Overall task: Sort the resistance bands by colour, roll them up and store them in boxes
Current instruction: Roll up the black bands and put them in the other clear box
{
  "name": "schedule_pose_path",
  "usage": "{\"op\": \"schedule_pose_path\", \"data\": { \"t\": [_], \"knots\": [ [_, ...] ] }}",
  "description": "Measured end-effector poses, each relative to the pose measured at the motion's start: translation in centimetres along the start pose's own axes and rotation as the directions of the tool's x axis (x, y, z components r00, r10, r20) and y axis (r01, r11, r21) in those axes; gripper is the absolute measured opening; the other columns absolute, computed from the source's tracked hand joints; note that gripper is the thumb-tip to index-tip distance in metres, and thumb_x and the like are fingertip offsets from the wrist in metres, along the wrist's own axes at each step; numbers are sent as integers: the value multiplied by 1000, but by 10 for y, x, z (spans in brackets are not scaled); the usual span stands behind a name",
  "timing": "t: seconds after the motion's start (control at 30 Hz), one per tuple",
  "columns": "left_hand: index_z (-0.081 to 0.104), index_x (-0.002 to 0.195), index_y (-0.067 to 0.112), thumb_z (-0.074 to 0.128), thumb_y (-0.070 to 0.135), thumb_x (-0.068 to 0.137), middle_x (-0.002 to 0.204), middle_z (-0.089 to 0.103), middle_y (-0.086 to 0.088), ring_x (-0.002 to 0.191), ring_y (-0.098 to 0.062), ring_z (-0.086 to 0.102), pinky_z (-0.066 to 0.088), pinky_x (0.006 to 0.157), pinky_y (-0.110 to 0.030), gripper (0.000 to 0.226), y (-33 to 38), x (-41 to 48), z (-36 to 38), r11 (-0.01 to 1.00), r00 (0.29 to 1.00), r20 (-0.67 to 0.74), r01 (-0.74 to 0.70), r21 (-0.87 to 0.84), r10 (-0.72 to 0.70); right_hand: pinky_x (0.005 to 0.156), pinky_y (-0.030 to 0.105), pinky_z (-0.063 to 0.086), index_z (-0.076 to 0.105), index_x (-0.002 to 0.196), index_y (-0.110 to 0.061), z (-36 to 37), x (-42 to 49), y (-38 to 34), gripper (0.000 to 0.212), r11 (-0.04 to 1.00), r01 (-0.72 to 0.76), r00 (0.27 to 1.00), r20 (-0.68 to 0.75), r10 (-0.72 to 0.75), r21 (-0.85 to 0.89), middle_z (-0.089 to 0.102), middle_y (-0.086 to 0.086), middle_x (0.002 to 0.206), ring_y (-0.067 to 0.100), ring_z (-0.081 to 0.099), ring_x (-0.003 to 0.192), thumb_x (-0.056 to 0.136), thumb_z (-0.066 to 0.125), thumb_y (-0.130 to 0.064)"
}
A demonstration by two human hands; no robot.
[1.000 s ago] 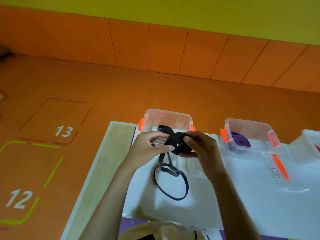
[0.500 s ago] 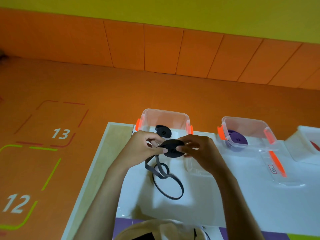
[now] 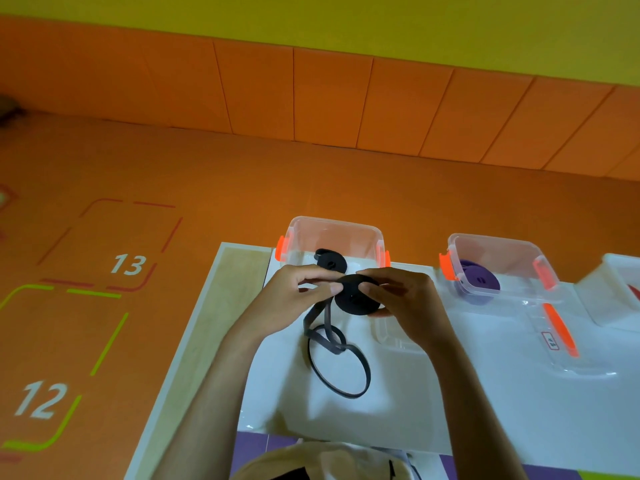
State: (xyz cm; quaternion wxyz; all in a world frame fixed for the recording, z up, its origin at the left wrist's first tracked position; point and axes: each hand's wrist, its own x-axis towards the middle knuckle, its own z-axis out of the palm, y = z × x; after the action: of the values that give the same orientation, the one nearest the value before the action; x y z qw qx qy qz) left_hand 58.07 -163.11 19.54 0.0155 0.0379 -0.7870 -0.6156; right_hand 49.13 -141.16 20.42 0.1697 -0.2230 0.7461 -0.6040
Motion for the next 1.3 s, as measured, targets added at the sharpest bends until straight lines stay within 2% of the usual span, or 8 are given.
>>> {"op": "schedule_pose_path", "data": {
  "t": [0.27, 0.4, 0.5, 0.6, 0.7, 0.97, 1.1, 1.3],
  "knots": [
    [76, 124, 27, 66, 21, 104, 119, 73, 13, 119, -10, 65, 54, 99, -30, 23, 34, 13, -8, 981, 979, -101, -166, 96, 175, 70, 33, 66, 80, 111, -37, -1, 9, -38, 25, 978, 209, 977, -47, -209, -4, 81, -5, 104, 18, 78, 98, 95, 76, -19],
    [75, 117, 48, 67, 22, 103, 118, 74, 22, 121, -14, 66, 56, 98, -34, 30, 53, 12, -8, 957, 933, -214, -276, 88, 289, 72, 25, 62, 79, 107, -46, -2, 17, -69, 28, 957, 288, 956, -44, -290, -42, 80, -13, 104, 13, 77, 96, 95, 74, -21],
    [75, 124, 37, 65, 21, 105, 118, 75, 20, 120, -17, 67, 57, 96, -39, 28, 56, 12, -8, 925, 892, -265, -320, 204, 367, 82, 26, 62, 77, 100, -50, -1, 22, -80, 36, 933, 329, 939, -57, -340, -145, 78, -23, 99, 5, 75, 97, 93, 75, -14],
    [72, 125, 34, 67, 22, 104, 116, 73, 22, 109, -7, 70, 57, 89, -24, 25, 60, 10, -11, 875, 848, -284, -348, 337, 447, 85, 18, 59, 71, 99, -50, -1, 24, -87, 36, 917, 338, 931, -71, -359, -210, 75, -34, 95, -3, 72, 96, 91, 77, -15],
    [77, 117, 30, 74, 21, 98, 109, 76, 19, 102, -1, 73, 53, 83, -10, 21, 65, 9, -14, 904, 848, -328, -350, 244, 417, 80, 14, 58, 72, 101, -46, -1, 23, -91, 33, 924, 348, 932, -51, -360, -161, 74, -34, 95, -4, 72, 96, 93, 75, -14],
    [80, 122, 19, 79, 19, 94, 113, 78, 3, 109, -14, 72, 55, 88, -19, 28, 58, 13, -18, 933, 909, -306, -335, -132, 283, 67, 35, 65, 80, 109, -18, 10, 26, -66, 17, 937, 185, 980, -123, -155, 297, 80, 8, 103, 26, 78, 95, 93, 76, -16],
    [82, 112, 35, 80, 14, 92, 105, 77, 17, 103, -6, 70, 51, 84, -14, 29, 49, 15, -22, 948, 916, -281, -313, -61, 285, 77, 38, 65, 76, 111, -19, 9, 26, -48, 16, 951, 104, 994, -6, -107, 292, 78, 10, 111, 29, 76, 105, 97, 71, -15],
    [81, 117, 24, 85, 19, 89, 107, 80, 11, 103, -9, 75, 56, 85, -17, 28, 36, 18, -15, 975, 952, -245, -209, -81, 184, 74, 27, 62, 82, 97, -14, -7, 28, -39, 17, 958, -5, 999, 44, -8, 287, 80, 13, 98, 29, 78, 94, 80, 85, -17]
  ]
}}
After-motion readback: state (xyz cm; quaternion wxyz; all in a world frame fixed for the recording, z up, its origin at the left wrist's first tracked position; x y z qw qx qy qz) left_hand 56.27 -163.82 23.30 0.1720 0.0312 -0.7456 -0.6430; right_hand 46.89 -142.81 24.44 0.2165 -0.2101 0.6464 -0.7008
